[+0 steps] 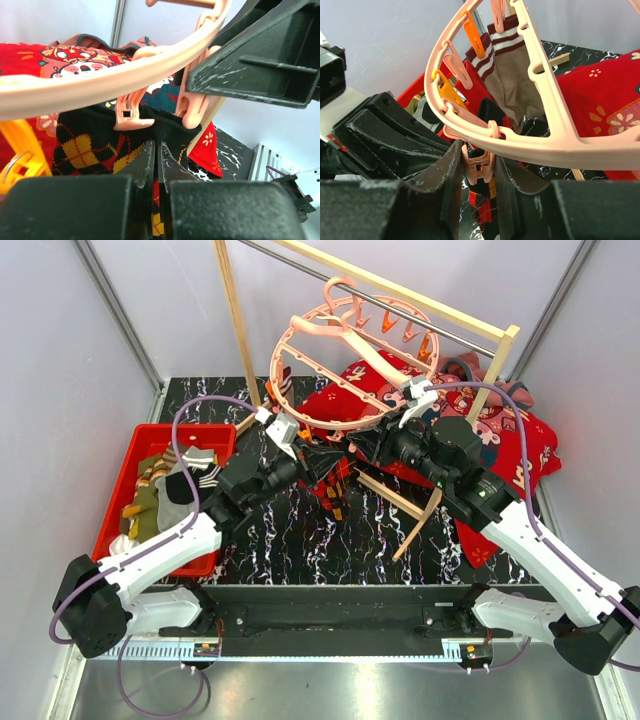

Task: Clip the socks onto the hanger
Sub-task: Clamp the sock onto the hanger.

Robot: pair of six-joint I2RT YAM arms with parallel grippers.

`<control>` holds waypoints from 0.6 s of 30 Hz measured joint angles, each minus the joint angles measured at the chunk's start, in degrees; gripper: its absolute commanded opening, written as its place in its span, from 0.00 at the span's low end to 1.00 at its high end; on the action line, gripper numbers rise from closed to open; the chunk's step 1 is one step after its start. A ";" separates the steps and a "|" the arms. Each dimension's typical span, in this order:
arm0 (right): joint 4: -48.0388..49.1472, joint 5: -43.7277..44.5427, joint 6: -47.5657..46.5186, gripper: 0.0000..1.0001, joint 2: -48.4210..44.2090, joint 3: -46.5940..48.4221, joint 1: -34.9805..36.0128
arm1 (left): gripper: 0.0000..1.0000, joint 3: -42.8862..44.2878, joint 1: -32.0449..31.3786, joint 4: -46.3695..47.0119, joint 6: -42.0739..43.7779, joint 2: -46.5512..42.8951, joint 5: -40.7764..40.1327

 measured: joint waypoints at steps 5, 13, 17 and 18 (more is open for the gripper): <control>-0.46 0.00 0.00 0.00 0.63 0.31 0.00 | 0.00 0.31 -0.28 -0.42 1.07 0.04 -0.02; -0.85 0.02 0.02 0.00 0.85 0.52 0.00 | 0.00 0.59 -0.96 -1.36 2.60 0.04 -0.70; -0.85 0.02 0.00 0.00 0.98 0.52 0.00 | 0.00 1.25 -1.20 -2.54 3.08 0.04 -1.29; -0.85 0.00 0.02 0.00 0.98 0.52 0.00 | 0.00 1.42 -1.25 -2.56 3.21 0.04 -1.42</control>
